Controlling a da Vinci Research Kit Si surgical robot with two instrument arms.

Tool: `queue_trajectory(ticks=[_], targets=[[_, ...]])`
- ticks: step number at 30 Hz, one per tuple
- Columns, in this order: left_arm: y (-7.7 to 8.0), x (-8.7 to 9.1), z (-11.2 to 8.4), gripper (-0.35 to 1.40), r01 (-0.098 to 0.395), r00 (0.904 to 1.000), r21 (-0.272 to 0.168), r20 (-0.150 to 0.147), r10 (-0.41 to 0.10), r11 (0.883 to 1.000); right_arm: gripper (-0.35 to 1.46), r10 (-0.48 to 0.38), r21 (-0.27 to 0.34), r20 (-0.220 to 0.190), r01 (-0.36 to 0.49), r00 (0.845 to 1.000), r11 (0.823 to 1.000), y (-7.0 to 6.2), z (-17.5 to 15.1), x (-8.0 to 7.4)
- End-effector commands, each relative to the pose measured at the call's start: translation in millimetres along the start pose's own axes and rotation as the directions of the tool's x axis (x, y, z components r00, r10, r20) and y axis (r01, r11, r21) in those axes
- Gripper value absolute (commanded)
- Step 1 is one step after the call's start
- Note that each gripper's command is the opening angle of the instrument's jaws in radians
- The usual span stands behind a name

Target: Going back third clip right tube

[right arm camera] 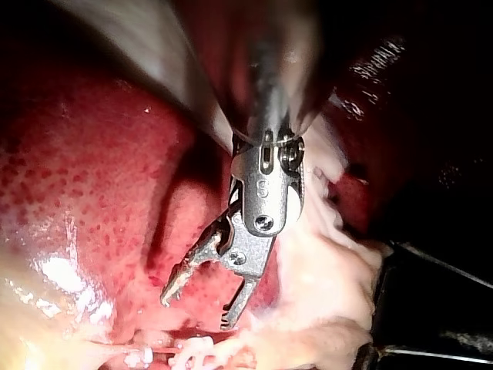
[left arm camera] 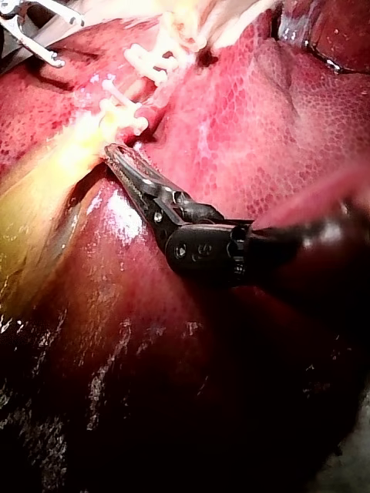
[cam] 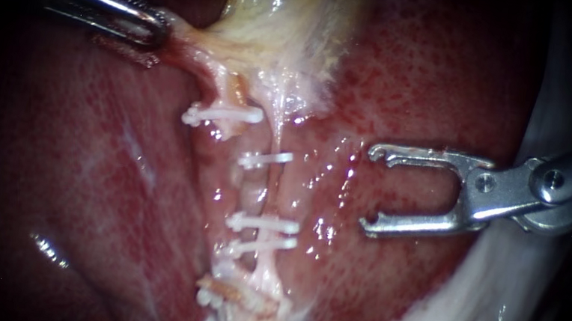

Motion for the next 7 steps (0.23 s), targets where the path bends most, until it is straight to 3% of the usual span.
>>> queue_trajectory(ticks=[1, 7], targets=[[0.0, 0.1, -0.2, -0.35, 0.001, 1.0000, -0.001, 0.001, -0.001, 1.000, 0.50, 0.000, 0.000, 0.000, 0.000, 1.000, 1.000, 0.0, 0.0, 0.0], [0.1, 0.1, -0.3, -0.35, 0.001, 1.0000, -0.001, 0.001, -0.001, 1.000, 0.50, 0.000, 0.007, -0.002, 0.000, 1.000, 1.000, -0.2, 0.0, 0.2]])
